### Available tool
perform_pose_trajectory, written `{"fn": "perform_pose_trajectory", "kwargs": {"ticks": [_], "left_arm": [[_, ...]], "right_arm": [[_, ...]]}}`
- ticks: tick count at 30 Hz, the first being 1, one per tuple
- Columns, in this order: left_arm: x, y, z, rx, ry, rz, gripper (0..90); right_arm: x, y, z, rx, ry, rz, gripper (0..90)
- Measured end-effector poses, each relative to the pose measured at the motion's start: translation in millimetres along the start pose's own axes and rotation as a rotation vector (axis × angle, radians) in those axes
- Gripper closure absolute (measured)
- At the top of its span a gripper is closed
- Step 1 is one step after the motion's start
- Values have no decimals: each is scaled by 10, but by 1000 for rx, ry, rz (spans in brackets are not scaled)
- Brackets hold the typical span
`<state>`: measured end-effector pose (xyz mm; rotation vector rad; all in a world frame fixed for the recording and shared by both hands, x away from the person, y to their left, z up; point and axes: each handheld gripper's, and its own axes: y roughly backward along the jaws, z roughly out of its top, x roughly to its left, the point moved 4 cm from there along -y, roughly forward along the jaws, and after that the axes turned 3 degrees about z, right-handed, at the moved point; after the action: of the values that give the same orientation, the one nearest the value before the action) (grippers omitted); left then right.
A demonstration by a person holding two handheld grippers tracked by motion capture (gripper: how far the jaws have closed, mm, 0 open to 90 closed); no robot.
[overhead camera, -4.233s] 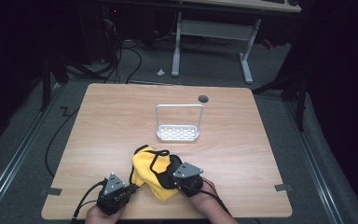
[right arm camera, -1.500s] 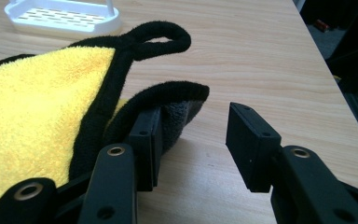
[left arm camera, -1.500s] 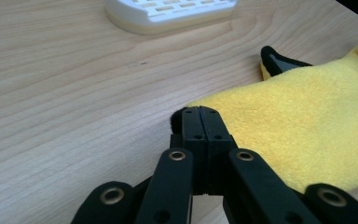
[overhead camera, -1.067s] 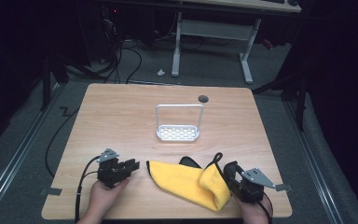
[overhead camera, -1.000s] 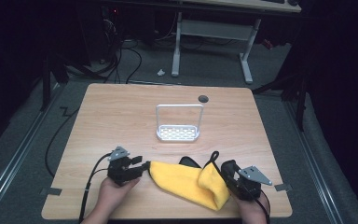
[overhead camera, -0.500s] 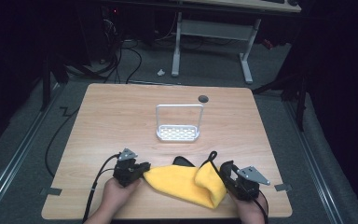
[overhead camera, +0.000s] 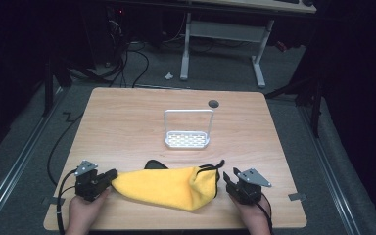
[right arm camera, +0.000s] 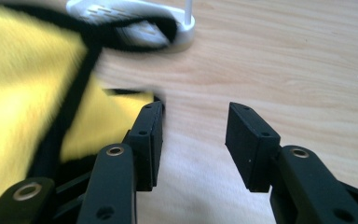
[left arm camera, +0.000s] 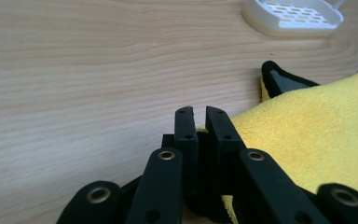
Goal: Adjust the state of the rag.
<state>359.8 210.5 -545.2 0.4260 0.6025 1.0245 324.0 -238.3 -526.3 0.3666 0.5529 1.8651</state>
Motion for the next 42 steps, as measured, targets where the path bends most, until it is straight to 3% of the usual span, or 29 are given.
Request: {"fn": "perform_pose_trajectory", "kwargs": {"ticks": [1,9,16,22,27,34,37,42], "left_arm": [[53,29,-36,5,13,10,837],[88,69,-70,-3,13,26,836],[130,46,-67,-2,26,22,834],[146,10,-36,-8,38,22,833],[165,-14,-11,-13,48,18,832],[183,-74,12,-9,56,20,832],[193,-97,33,-13,59,23,832],[306,25,-19,-35,97,49,832]], "right_arm": [[0,-19,9,1,4,3,568],[51,-69,83,-13,19,24,569],[231,100,194,-69,53,54,569],[354,170,189,-77,94,75,565],[350,217,170,-79,71,86,568],[557,205,77,-34,111,140,572],[698,148,-68,48,140,203,638],[736,-150,-180,165,173,183,730]]}}
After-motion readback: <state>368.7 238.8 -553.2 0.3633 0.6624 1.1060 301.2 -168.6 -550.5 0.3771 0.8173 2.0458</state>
